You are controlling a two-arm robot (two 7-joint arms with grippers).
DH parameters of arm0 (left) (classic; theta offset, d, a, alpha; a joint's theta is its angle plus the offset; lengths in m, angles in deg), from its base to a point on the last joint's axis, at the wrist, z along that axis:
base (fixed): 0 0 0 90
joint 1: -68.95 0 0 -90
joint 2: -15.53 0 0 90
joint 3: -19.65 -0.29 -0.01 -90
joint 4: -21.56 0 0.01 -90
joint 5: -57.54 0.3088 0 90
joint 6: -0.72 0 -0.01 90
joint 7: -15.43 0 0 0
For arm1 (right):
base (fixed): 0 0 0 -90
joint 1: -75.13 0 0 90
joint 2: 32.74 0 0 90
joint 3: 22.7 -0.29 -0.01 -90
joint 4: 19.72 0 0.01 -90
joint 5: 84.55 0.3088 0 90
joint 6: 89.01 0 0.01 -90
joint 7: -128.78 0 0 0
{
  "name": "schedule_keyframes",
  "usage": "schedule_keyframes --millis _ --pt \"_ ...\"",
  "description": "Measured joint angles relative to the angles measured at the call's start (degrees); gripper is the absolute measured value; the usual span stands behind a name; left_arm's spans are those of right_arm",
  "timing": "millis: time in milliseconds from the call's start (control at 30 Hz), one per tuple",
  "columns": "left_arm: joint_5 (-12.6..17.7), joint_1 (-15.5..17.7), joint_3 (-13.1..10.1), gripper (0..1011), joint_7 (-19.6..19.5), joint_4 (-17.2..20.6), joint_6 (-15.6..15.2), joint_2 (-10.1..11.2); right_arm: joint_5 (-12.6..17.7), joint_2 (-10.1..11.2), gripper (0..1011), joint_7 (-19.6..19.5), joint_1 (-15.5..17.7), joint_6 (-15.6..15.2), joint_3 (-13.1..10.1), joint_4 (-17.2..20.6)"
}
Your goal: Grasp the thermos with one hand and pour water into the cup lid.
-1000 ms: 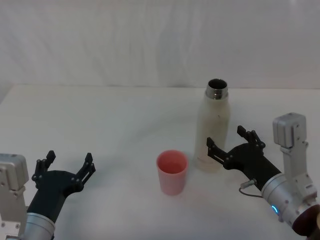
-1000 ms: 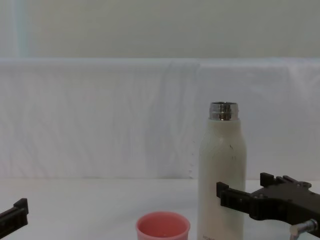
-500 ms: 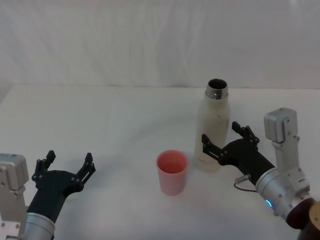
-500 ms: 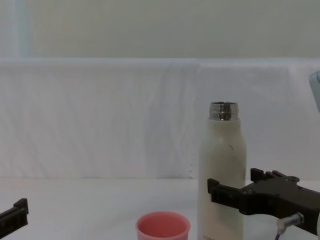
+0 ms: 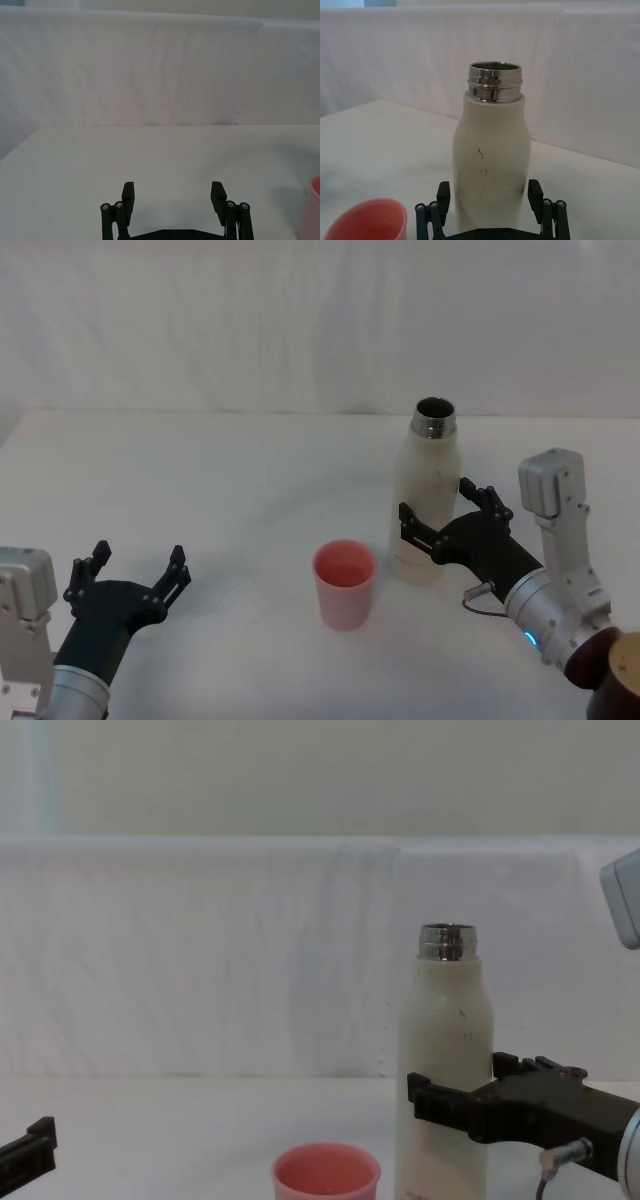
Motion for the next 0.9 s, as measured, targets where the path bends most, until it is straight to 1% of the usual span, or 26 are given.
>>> schedule_keyframes --millis 433,900 --pt "0.0 0.0 0.0 1001 0.0 0.0 0.0 0.0 -0.3 -0.9 1001 0.0 -1.7 0.0 0.3 -2.0" --pt "0.0 0.0 0.0 1001 0.0 0.0 0.0 0.0 -0.8 -1.8 1001 -0.4 -2.5 0.0 0.7 -3.1"
